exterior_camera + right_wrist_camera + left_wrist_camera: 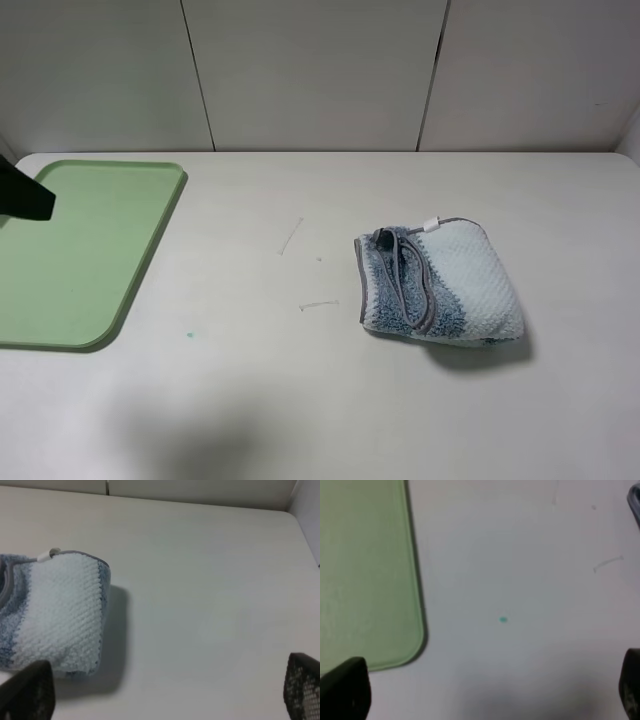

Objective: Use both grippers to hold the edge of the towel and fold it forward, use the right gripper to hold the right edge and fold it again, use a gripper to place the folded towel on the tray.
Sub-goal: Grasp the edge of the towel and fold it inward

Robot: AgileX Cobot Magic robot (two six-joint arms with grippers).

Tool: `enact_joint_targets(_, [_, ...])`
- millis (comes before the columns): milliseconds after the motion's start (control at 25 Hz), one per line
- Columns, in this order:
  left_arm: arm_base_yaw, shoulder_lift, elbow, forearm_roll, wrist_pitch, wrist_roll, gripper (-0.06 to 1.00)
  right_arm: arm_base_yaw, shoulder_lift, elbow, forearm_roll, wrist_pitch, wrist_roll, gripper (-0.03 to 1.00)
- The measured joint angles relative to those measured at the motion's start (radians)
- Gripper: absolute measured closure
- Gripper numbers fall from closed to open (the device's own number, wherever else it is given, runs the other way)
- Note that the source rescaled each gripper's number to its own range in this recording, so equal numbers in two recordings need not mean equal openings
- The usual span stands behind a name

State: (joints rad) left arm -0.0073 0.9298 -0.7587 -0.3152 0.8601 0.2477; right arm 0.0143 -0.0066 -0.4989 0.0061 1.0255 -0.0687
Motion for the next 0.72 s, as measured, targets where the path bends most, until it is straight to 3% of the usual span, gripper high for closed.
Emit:
enact_joint_targets(200, [-0.122,0.111,-0.002,0.000,-0.113,-0.015,-0.05,0.000,0.000,0.000,0.000,0.000,0.000,-0.03])
enact_joint_targets(720, [-0.467,0.422,-0.100,-0.001,-0.315,-0.190,-0.05,0.000,0.000,0.000,0.000,0.000,0.000,-0.03])
